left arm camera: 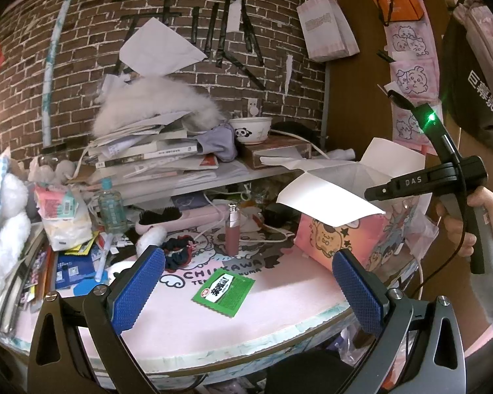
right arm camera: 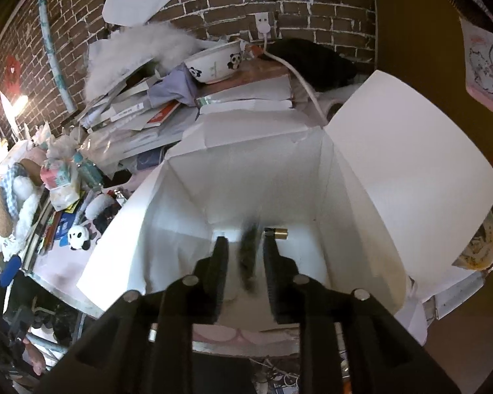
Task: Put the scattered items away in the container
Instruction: 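Lower the disc into the box and open the right gripper, then move the right gripper to the green snack packet and close on it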
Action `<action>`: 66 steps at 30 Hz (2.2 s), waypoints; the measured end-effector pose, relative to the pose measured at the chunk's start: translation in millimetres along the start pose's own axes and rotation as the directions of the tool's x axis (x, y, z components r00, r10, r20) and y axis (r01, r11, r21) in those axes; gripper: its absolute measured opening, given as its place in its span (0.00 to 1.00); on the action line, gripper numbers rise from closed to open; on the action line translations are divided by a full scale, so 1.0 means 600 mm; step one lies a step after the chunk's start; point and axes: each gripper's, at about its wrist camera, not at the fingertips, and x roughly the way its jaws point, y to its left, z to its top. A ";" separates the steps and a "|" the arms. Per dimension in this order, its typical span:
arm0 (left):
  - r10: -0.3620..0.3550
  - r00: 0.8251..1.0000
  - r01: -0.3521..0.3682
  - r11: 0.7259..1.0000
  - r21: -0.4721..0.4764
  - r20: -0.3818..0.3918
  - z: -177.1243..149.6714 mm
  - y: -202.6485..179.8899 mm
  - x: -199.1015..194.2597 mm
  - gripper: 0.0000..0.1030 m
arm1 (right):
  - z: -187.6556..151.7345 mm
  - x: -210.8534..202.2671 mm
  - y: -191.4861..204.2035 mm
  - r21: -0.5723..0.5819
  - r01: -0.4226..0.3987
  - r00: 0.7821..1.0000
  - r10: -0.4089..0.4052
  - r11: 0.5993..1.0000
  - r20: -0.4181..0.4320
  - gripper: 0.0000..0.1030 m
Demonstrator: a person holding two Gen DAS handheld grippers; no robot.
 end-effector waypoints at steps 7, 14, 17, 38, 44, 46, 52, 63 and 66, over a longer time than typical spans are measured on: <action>0.001 1.000 -0.001 1.000 0.000 0.000 -0.001 0.000 0.000 0.99 | 0.000 -0.016 0.004 -0.004 0.016 0.999 -0.016 1.000 0.049 0.51; 0.006 1.000 -0.006 1.000 -0.002 -0.002 0.000 0.003 -0.001 0.99 | -0.002 -0.050 0.021 -0.047 -0.017 0.988 0.024 0.999 0.152 0.68; 0.020 1.000 -0.020 1.000 -0.005 -0.006 -0.001 0.005 -0.001 0.99 | -0.004 -0.069 0.041 -0.093 -0.013 0.977 0.032 0.996 0.212 0.73; 0.203 0.970 -0.216 0.972 -0.093 -0.136 -0.040 0.084 0.038 0.99 | -0.141 -0.093 0.241 -0.417 -0.192 0.892 0.335 0.888 0.303 0.69; 0.251 0.953 -0.276 0.950 -0.146 -0.168 -0.061 0.129 0.034 0.99 | -0.189 -0.040 0.269 -0.431 -0.242 0.896 0.370 0.869 0.244 0.69; 0.249 0.954 -0.276 0.948 -0.161 -0.170 -0.066 0.137 0.033 0.99 | -0.200 -0.019 0.277 -0.431 -0.252 0.898 0.376 0.866 0.229 0.69; 0.267 0.946 -0.296 0.942 -0.157 -0.182 -0.075 0.145 0.035 0.99 | -0.194 0.061 0.292 -0.406 -0.305 0.910 0.389 0.861 0.142 0.69; 0.268 0.948 -0.295 0.943 -0.157 -0.174 -0.081 0.151 0.034 0.99 | -0.164 0.151 0.326 -0.430 -0.251 0.944 0.318 0.867 0.090 0.69; 0.263 0.950 -0.290 0.943 -0.162 -0.168 -0.085 0.155 0.032 0.99 | -0.161 0.167 0.330 -0.441 -0.238 0.951 0.300 0.866 0.075 0.70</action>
